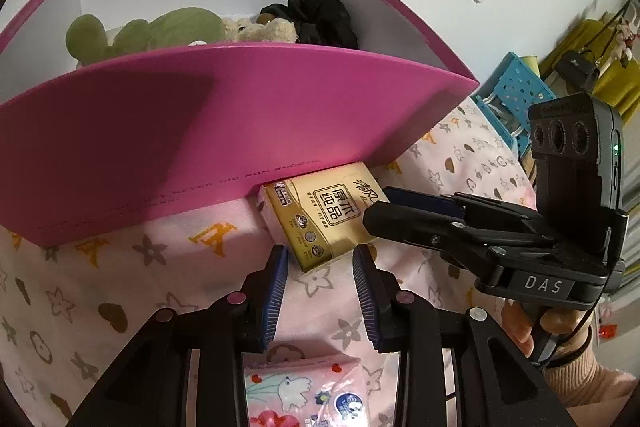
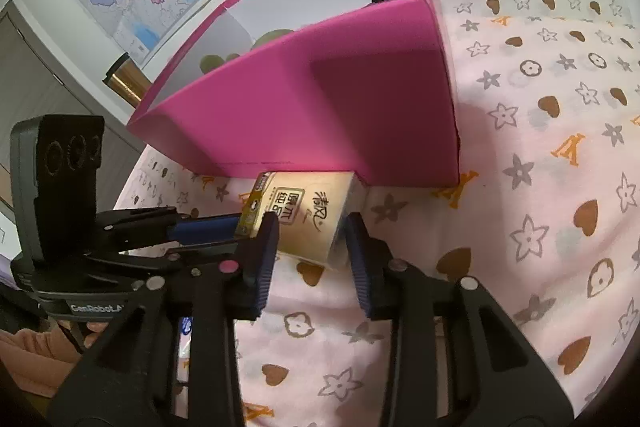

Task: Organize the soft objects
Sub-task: 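Move the left gripper to the yellow tissue pack and close on it, then lift the yellow tissue pack with the left gripper over the box rim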

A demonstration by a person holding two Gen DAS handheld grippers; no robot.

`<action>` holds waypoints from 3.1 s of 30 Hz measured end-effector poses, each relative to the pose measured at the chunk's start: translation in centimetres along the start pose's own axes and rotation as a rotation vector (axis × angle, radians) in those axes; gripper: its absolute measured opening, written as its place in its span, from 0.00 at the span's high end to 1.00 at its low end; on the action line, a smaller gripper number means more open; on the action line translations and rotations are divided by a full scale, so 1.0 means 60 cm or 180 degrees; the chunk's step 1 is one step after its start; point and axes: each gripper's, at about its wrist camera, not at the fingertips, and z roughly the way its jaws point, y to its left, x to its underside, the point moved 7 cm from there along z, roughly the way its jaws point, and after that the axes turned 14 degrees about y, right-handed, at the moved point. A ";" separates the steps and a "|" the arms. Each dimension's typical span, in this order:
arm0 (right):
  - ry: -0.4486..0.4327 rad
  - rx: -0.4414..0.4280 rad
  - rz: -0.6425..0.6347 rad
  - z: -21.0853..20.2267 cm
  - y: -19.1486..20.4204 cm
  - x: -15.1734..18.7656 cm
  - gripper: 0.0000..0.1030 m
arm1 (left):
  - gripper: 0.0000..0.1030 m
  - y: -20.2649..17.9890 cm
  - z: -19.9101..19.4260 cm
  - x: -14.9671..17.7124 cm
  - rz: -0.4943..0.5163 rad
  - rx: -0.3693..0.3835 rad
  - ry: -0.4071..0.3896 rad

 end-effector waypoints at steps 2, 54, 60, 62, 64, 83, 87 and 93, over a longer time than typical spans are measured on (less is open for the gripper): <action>-0.0010 0.0020 -0.0009 -0.003 0.003 -0.001 0.64 | 0.68 -0.002 -0.004 0.002 0.0019 -0.0011 -0.0024; -0.0578 0.0166 -0.0539 -0.150 0.097 -0.024 0.64 | 0.68 -0.078 -0.143 -0.007 0.0447 -0.0288 -0.0706; -0.0593 0.0160 -0.0565 -0.153 0.097 -0.033 0.64 | 0.68 -0.077 -0.147 -0.011 0.0463 -0.0307 -0.0732; -0.0598 0.0170 -0.0574 -0.154 0.099 -0.035 0.64 | 0.68 -0.076 -0.147 -0.013 0.0460 -0.0311 -0.0735; -0.0602 0.0175 -0.0582 -0.154 0.100 -0.037 0.64 | 0.68 -0.076 -0.148 -0.015 0.0466 -0.0313 -0.0741; -0.0667 0.0166 -0.0615 -0.162 0.102 -0.061 0.64 | 0.65 -0.080 -0.169 -0.044 0.0515 -0.0364 -0.0895; -0.0706 0.0174 -0.0621 -0.166 0.105 -0.066 0.64 | 0.64 -0.081 -0.174 -0.050 0.0515 -0.0373 -0.0943; -0.0760 0.0203 -0.0678 -0.172 0.112 -0.080 0.64 | 0.64 -0.077 -0.183 -0.059 0.0497 -0.0399 -0.1001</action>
